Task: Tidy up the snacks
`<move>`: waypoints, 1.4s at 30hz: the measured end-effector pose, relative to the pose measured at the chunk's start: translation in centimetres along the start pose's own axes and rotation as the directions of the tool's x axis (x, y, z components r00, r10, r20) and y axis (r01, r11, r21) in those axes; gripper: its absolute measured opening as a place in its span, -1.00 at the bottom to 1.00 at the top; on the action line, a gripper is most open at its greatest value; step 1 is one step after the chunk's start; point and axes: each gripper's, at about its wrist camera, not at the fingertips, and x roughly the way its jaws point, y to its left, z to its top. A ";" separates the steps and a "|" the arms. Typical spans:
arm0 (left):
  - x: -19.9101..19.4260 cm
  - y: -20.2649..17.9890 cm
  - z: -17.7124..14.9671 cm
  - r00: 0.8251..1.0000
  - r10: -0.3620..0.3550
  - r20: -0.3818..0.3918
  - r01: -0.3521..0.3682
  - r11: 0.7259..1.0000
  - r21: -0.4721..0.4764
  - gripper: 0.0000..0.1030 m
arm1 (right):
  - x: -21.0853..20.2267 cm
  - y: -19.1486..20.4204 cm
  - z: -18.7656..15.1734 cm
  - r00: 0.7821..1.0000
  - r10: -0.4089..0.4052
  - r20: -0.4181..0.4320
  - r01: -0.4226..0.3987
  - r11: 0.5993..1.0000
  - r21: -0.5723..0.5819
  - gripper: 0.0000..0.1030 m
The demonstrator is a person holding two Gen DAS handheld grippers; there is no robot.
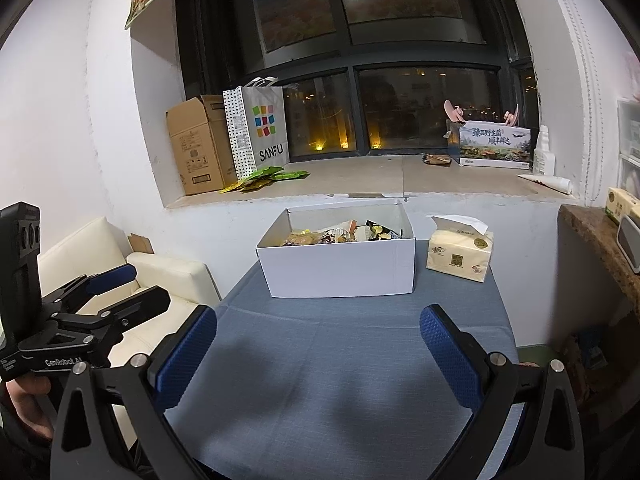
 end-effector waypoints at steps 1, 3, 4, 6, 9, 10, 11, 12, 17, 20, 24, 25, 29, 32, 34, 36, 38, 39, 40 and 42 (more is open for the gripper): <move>0.0 0.0 0.0 1.000 0.002 -0.001 -0.002 1.000 0.001 1.00 | 0.0 0.0 0.0 1.000 0.002 0.000 -0.002 1.000 0.000 1.00; 0.0 -0.1 0.0 1.000 0.000 -0.001 0.000 1.000 0.002 1.00 | 0.0 0.0 0.0 1.000 0.003 -0.002 -0.003 1.000 0.000 1.00; 0.0 -0.1 0.0 1.000 -0.001 -0.002 0.001 1.000 0.002 1.00 | 0.0 -0.1 0.0 1.000 0.004 -0.001 -0.004 1.000 0.000 1.00; 0.0 -0.2 0.0 1.000 0.000 -0.003 0.000 1.000 0.004 1.00 | 0.0 -0.1 0.0 1.000 0.005 0.000 -0.005 1.000 0.000 1.00; 0.0 -0.2 0.0 1.000 0.000 -0.004 0.000 1.000 0.005 1.00 | 0.1 -0.1 -0.1 1.000 0.002 -0.006 -0.002 1.000 -0.004 1.00; 0.1 -0.2 0.0 1.000 0.000 -0.005 0.000 1.000 0.005 1.00 | 0.1 -0.1 -0.1 1.000 0.002 -0.008 -0.002 1.000 -0.004 1.00; 0.1 -0.3 0.0 1.000 0.002 -0.006 -0.002 1.000 0.005 1.00 | 0.2 -0.1 -0.1 1.000 0.002 -0.010 -0.002 1.000 -0.004 1.00; 0.0 -0.3 -0.1 1.000 0.002 -0.006 -0.002 1.000 0.006 1.00 | 0.2 0.0 -0.1 1.000 0.003 -0.010 -0.003 1.000 -0.003 1.00; 0.0 -0.3 -0.1 1.000 0.001 -0.007 -0.001 1.000 0.007 1.00 | 0.2 0.0 -0.1 1.000 0.004 -0.011 -0.004 1.000 -0.003 1.00; 0.1 -0.4 -0.1 1.000 0.001 -0.010 -0.001 1.000 0.009 1.00 | 0.2 -0.1 -0.1 1.000 0.001 -0.014 -0.001 1.000 0.001 1.00; 0.2 -0.4 -0.2 1.000 -0.001 -0.009 0.001 1.000 0.009 1.00 | 0.1 0.0 -0.2 1.000 0.003 -0.013 -0.003 1.000 0.001 1.00; 0.2 -0.5 -0.2 1.000 -0.001 -0.010 0.001 1.000 0.009 1.00 | 0.2 -0.1 -0.2 1.000 0.004 -0.013 -0.004 1.000 0.001 1.00; 0.2 -0.5 -0.2 1.000 -0.002 -0.011 0.002 1.000 0.009 1.00 | 0.2 -0.1 -0.2 1.000 0.005 -0.013 -0.005 1.000 0.001 1.00; 0.2 -0.5 -0.2 1.000 -0.001 -0.011 0.001 1.000 0.010 1.00 | 0.2 -0.1 -0.2 1.000 0.004 -0.015 -0.004 1.000 0.002 1.00; 0.2 -0.5 -0.2 1.000 -0.002 -0.011 0.002 1.000 0.009 1.00 | 0.2 -0.1 -0.2 1.000 0.004 -0.015 -0.004 1.000 0.002 1.00; 0.2 -0.5 -0.2 1.000 -0.001 -0.012 0.002 1.000 0.010 1.00 | 0.2 -0.1 -0.2 1.000 0.005 -0.015 -0.005 1.000 0.003 1.00; 0.2 -0.5 -0.2 1.000 -0.003 -0.013 0.003 1.000 0.011 1.00 | 0.2 -0.1 -0.3 1.000 0.003 -0.016 -0.003 1.000 0.003 1.00; 0.2 -0.6 -0.3 1.000 -0.004 -0.013 0.004 1.000 0.010 1.00 | 0.2 -0.1 -0.3 1.000 0.003 -0.016 -0.003 1.000 0.002 1.00; 0.2 -0.6 -0.3 1.000 -0.004 -0.013 0.004 1.000 0.010 1.00 | 0.2 -0.1 -0.3 1.000 0.004 -0.016 -0.004 1.000 0.003 1.00; 0.2 -0.6 -0.3 1.000 -0.005 -0.014 0.005 1.000 0.011 1.00 | 0.2 -0.1 -0.4 1.000 0.005 -0.016 -0.005 1.000 0.002 1.00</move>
